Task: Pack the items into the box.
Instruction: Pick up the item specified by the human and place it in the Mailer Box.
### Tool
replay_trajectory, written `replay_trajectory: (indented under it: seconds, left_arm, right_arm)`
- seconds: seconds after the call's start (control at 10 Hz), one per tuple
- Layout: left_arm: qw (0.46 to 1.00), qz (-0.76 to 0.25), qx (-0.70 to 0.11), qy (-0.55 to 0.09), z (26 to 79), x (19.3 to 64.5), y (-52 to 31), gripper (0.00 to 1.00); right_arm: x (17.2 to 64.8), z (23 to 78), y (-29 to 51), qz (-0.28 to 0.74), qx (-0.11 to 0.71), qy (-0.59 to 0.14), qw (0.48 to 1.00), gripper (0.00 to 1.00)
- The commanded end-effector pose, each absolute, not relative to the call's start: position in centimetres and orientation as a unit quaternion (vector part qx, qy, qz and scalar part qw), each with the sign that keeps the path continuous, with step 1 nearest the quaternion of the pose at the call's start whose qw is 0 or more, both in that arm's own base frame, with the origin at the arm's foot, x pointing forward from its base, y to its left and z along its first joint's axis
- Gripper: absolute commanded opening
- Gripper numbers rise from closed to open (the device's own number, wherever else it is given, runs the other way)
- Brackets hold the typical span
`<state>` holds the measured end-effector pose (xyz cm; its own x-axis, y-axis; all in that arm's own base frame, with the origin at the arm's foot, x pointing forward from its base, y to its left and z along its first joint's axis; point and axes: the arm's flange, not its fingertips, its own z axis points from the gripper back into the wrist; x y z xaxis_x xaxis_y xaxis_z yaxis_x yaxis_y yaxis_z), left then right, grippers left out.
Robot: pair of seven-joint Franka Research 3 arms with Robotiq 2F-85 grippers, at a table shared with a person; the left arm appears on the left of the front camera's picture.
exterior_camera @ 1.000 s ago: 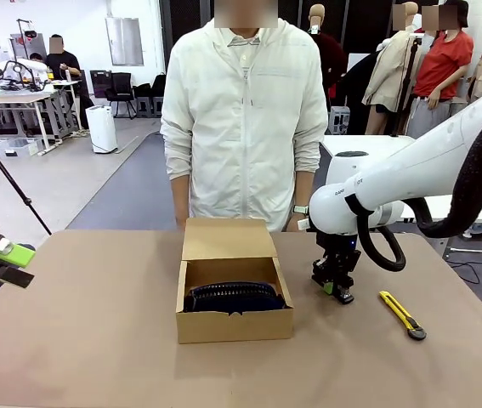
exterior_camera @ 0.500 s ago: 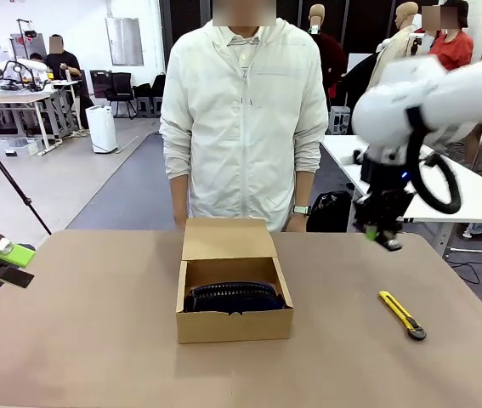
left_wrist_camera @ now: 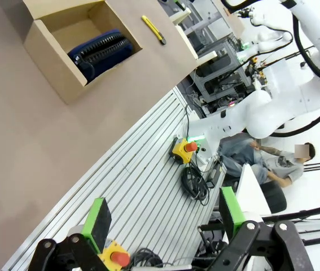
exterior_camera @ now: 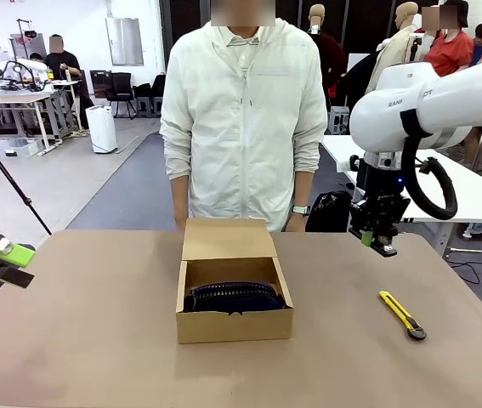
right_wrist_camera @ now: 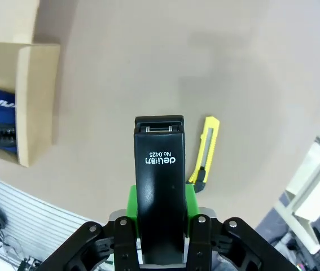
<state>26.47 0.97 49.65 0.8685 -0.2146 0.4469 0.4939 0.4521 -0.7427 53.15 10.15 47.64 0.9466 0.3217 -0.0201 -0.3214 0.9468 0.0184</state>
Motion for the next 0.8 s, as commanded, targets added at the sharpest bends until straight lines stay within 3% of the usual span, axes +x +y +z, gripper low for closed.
replay_trajectory:
  seconds: [0.0, 0.4, 0.7]
  left_arm:
    - [0.834, -0.213, -0.487, -0.149, 49.7, 26.5, 1.0, 1.00]
    - [0.834, -0.213, -0.487, -0.149, 49.7, 26.5, 1.0, 1.00]
    - [0.834, -0.213, -0.487, -0.149, 49.7, 26.5, 1.0, 1.00]
  right_arm:
    - [52.3, 49.2, 12.2, 0.247, 0.057, -0.028, 0.967, 0.00]
    - [47.8, 49.0, 28.8, 0.457, 0.001, -0.040, 0.889, 0.00]
    - [43.5, 47.2, 37.1, 0.612, -0.027, -0.072, 0.787, 0.00]
